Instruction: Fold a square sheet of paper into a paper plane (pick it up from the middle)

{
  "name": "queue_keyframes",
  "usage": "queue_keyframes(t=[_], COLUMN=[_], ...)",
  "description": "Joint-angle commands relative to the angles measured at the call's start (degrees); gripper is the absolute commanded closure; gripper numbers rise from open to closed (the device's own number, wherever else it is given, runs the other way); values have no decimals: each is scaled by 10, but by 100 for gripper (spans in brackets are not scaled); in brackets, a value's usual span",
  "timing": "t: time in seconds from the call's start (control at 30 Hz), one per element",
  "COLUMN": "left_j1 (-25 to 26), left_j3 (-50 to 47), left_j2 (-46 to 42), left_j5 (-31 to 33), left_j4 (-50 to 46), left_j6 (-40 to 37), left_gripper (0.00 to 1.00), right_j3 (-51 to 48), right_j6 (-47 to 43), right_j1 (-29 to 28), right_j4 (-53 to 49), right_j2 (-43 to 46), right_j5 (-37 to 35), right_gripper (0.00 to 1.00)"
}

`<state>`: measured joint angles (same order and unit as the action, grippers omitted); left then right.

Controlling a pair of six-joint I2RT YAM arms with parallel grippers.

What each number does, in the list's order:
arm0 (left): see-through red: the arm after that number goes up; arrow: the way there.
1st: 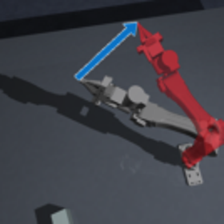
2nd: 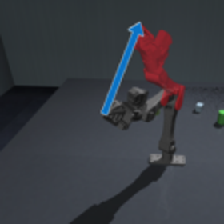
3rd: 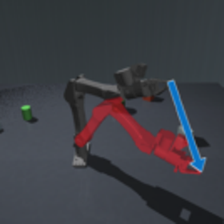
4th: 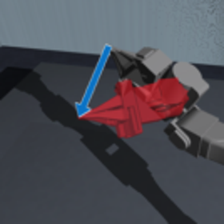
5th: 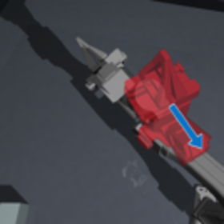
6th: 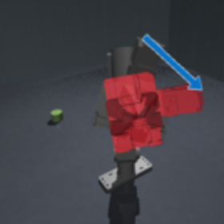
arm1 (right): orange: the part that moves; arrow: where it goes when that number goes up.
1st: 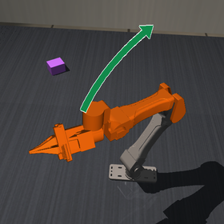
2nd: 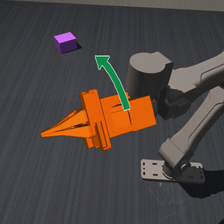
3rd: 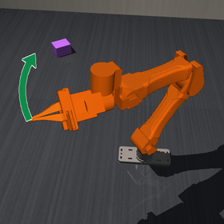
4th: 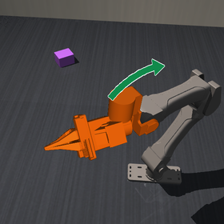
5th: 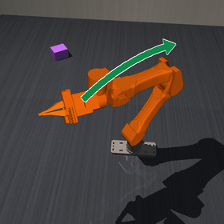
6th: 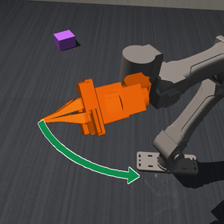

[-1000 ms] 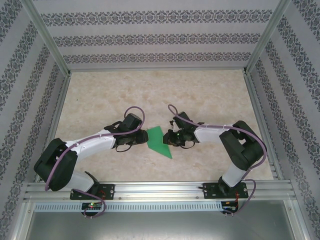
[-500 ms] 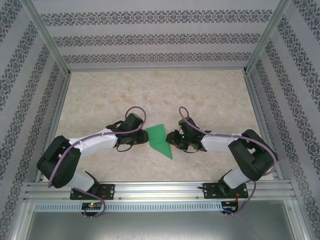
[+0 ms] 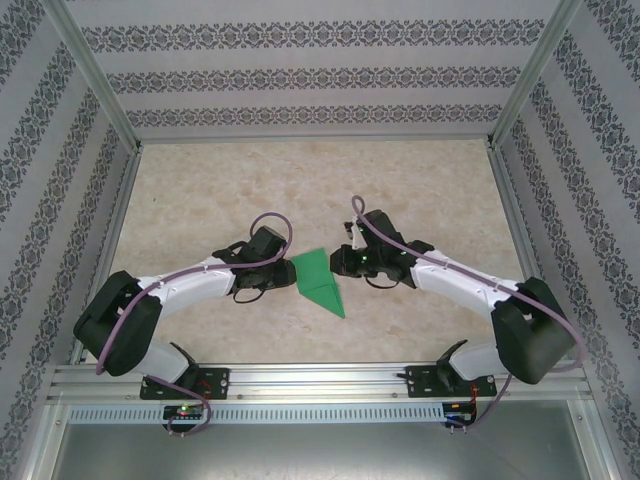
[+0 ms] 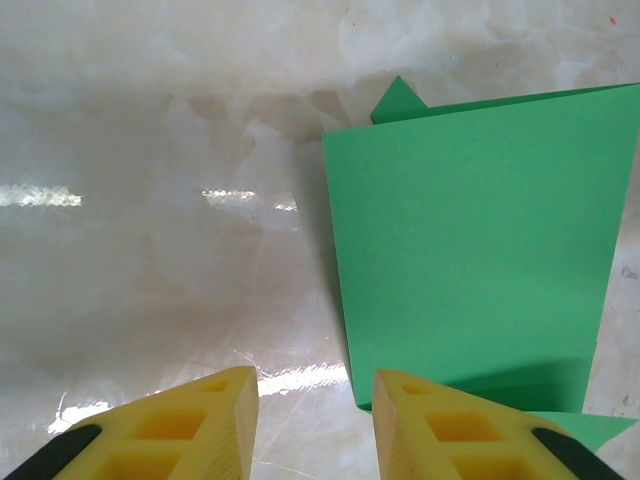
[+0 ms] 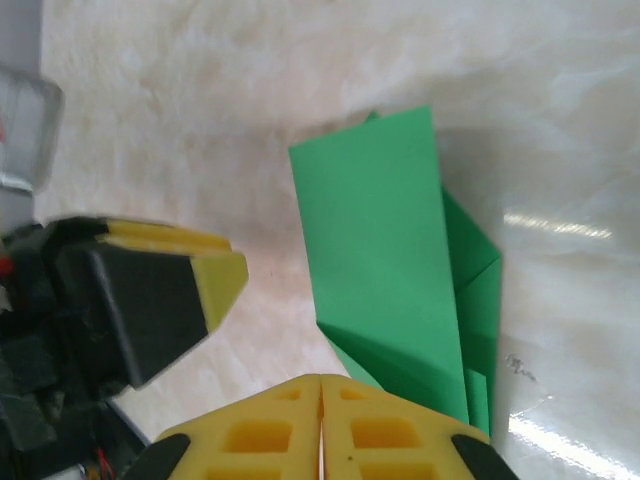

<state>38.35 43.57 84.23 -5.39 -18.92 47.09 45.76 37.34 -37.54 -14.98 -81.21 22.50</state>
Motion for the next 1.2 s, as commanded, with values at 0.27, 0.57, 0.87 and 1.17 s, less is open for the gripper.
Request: queue_keyframes(t=[0.27,0.57,0.87,1.17], left_j1=[6,6,6,6], left_j3=[12,20,29,45], left_j2=[-3,5,27,55], left_j5=[7,-1,-17,-43], left_j4=[2,4,7,17], left_j6=[10,3,-1,5], left_gripper=[63,63,58,54], right_j3=[5,-2,-37,-60], right_j6=[-19,-22,2,24], right_j1=[-15,-4,18,42], right_j4=[-8,-1,56,90], right_j2=[-86,-118,-112,-133], right_j5=[41,14,31,31], right_gripper=[98,97,95,94])
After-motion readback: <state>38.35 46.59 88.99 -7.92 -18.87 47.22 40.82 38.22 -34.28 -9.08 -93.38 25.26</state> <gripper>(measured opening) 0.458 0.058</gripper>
